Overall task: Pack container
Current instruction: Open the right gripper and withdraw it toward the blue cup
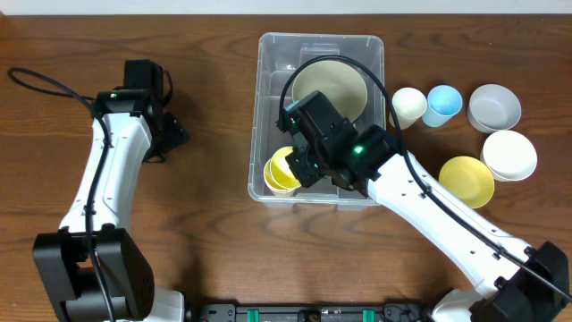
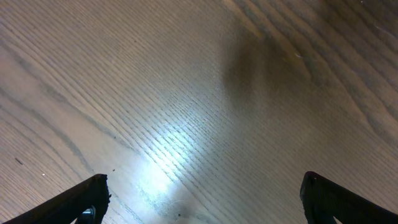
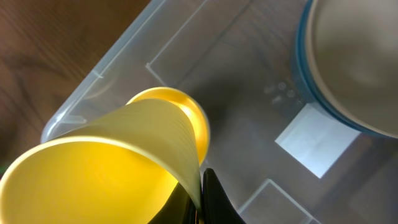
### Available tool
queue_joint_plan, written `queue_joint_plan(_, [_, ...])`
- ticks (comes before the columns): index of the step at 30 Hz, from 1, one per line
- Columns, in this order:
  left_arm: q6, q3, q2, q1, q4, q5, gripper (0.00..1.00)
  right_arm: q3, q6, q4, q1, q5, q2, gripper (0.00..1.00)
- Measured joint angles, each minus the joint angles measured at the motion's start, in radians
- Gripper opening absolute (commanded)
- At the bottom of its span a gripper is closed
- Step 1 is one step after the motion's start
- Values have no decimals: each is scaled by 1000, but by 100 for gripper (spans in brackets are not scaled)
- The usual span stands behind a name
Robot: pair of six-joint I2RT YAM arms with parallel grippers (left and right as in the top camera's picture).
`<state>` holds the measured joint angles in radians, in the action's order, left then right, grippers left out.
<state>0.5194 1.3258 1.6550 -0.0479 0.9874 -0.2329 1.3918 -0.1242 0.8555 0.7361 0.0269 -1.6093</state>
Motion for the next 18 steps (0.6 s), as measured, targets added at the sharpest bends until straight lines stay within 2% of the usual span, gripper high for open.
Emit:
queue_joint_plan(15, [0,0,0,0,0,0,98,0,0,0,0,-9,0,4])
queue_joint_plan(16, [0,0,0,0,0,0,98,0,0,0,0,-9,0,6])
queue_joint_plan(18, [0,0,0,0,0,0,98,0,-3,0,0,-9,0,38])
